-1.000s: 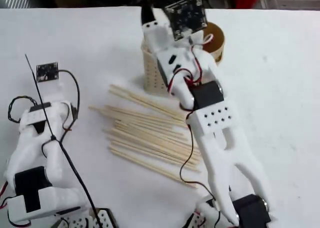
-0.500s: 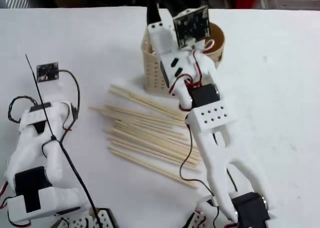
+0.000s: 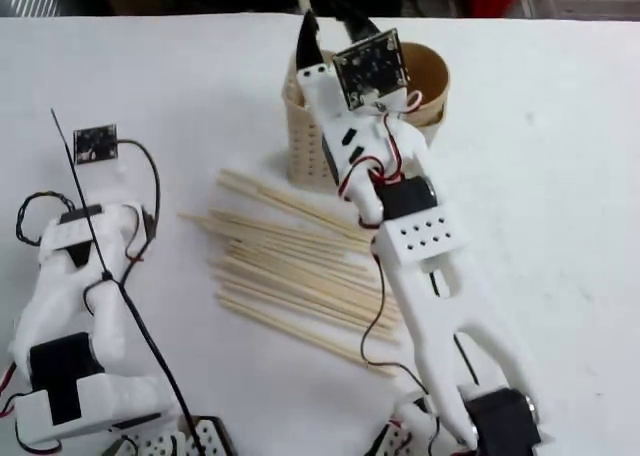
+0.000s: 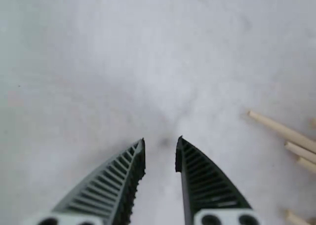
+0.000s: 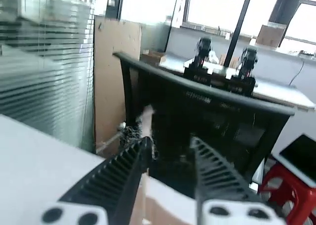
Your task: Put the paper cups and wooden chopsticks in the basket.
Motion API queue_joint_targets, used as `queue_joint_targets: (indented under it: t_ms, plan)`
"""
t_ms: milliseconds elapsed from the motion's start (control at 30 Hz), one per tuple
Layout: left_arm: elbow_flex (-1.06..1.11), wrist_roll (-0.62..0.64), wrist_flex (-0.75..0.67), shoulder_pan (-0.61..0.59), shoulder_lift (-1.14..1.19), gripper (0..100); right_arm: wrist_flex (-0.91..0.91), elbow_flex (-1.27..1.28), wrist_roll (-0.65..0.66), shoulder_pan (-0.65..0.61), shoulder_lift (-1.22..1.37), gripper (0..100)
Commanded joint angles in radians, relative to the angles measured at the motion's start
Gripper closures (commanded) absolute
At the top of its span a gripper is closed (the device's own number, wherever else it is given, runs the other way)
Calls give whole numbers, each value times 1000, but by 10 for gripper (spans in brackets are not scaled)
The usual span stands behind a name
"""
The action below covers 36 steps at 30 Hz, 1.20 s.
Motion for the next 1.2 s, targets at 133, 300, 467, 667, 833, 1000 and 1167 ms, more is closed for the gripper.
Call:
queue_joint_targets:
  t_ms: [133,300,467,667,833,1000,1167]
  plan:
    - [-41,6,-25,12,1,877,397,-5,15,7,-265,835]
    - [-41,8,-25,10,1,876,742,-5,25,-2,-361,912]
    - [-41,8,-25,10,1,876,820,37,71,16,-381,893]
    - [-41,8,-25,12,2,876,840,186,155,31,-433,893]
    - [-41,8,-25,13,2,876,997,253,222,2,-453,893]
    - [-41,8,-25,15,2,878,1119,253,285,-97,-334,890]
    - [-40,8,-23,13,2,879,1076,187,210,-170,-166,892]
